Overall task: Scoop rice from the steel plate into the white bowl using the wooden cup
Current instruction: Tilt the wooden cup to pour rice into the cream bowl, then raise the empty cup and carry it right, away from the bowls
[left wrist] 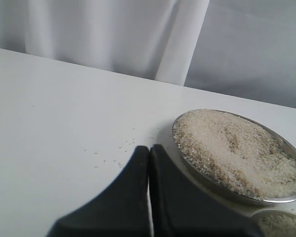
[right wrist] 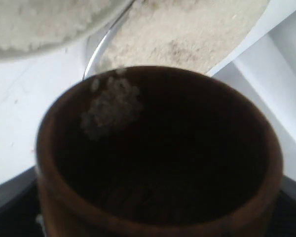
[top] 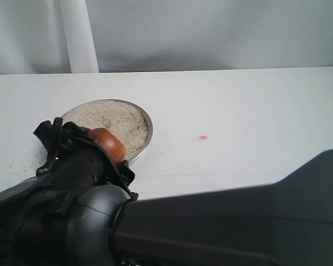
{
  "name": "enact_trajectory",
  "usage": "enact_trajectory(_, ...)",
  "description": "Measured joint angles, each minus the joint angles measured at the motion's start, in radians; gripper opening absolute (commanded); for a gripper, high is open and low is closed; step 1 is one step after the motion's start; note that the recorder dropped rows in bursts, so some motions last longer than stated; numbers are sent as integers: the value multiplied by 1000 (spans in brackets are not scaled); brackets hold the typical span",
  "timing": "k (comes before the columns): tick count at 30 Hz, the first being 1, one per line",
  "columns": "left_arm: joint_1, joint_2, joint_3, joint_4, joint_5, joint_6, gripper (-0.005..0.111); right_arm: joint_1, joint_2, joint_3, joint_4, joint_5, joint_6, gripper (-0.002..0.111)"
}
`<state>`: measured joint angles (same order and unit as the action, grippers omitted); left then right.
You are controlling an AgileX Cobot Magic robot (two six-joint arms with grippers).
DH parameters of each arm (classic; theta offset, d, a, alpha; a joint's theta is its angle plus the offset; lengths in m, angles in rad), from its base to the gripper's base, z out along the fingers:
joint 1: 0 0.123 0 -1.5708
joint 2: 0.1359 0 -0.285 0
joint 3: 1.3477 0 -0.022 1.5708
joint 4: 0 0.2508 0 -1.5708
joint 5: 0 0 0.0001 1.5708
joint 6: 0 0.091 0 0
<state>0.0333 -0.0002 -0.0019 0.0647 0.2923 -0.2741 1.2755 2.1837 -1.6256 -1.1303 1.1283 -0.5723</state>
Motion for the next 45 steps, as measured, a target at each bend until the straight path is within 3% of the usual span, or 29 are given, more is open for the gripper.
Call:
enact_trajectory(13,0,0,0,0,0,0,0,21,0,0,-20,-139,12,0)
enact_trajectory(32,0,0,0,0,0,0,0,-1,41,0,-111,-92,29,0)
enact_trajectory(39,0,0,0,0,0,0,0,-1,8,0,-68,-87,112,0)
enact_trajectory(45,0,0,0,0,0,0,0,-35,-144,0,84,-103,193,0)
